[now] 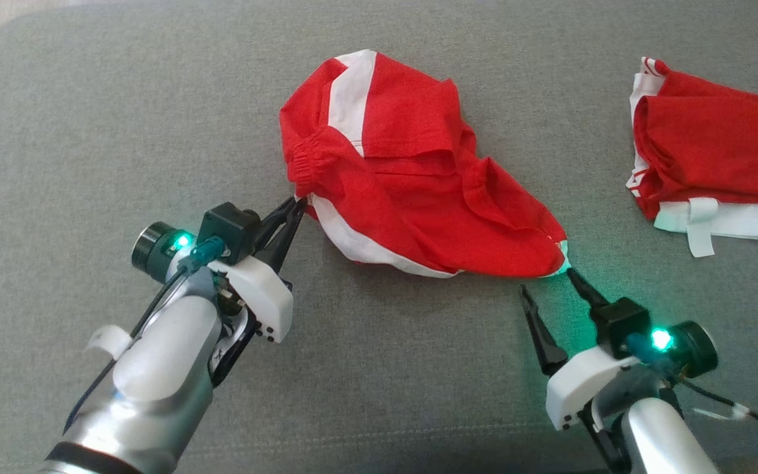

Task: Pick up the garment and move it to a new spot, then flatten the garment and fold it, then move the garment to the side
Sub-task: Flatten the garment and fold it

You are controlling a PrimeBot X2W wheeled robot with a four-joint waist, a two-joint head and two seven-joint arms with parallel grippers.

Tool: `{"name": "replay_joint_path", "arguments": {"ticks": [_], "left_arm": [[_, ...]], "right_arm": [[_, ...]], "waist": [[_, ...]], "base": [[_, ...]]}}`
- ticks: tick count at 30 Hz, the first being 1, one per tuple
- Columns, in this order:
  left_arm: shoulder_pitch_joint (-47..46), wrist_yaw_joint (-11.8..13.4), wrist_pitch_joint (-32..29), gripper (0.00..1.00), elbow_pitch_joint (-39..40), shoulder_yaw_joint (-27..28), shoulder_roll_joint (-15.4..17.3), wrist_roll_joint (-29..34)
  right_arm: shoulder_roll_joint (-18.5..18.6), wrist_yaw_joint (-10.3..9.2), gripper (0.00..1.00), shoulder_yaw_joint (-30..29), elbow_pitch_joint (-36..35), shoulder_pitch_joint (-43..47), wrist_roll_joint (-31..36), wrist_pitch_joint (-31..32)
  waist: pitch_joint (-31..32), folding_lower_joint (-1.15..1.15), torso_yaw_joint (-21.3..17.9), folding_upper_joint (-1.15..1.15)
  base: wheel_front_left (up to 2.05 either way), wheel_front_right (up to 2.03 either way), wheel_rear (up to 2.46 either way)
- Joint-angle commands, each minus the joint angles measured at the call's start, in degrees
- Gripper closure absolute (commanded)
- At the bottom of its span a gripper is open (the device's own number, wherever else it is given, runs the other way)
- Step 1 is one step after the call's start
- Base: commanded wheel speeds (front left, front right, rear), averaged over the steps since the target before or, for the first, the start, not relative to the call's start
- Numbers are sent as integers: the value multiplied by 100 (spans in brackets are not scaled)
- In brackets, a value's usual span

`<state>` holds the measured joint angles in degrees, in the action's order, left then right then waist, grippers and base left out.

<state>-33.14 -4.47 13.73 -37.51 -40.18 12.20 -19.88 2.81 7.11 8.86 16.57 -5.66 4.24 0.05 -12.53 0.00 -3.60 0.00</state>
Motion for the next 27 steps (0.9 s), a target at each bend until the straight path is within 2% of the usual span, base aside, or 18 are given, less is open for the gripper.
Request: {"name": "replay_joint_path", "arguments": {"ticks": [1,11,27], "left_arm": [[-155,65,59,100,169,196,179,-39],[-181,105,14,100,287,158,220,-82],[-203,137,-23,100,350,66,267,-139]], "right_arm": [[83,37,0,171,-103,-219,142,27],[345,37,0,198,391,-709,599,198],[476,37,0,337,1166,-1108,685,343]], "waist": [[-7,0,22,0],[-76,0,81,0],[-101,0,155,0]], "base": [[0,0,0],[0,0,0],[0,0,0]]}}
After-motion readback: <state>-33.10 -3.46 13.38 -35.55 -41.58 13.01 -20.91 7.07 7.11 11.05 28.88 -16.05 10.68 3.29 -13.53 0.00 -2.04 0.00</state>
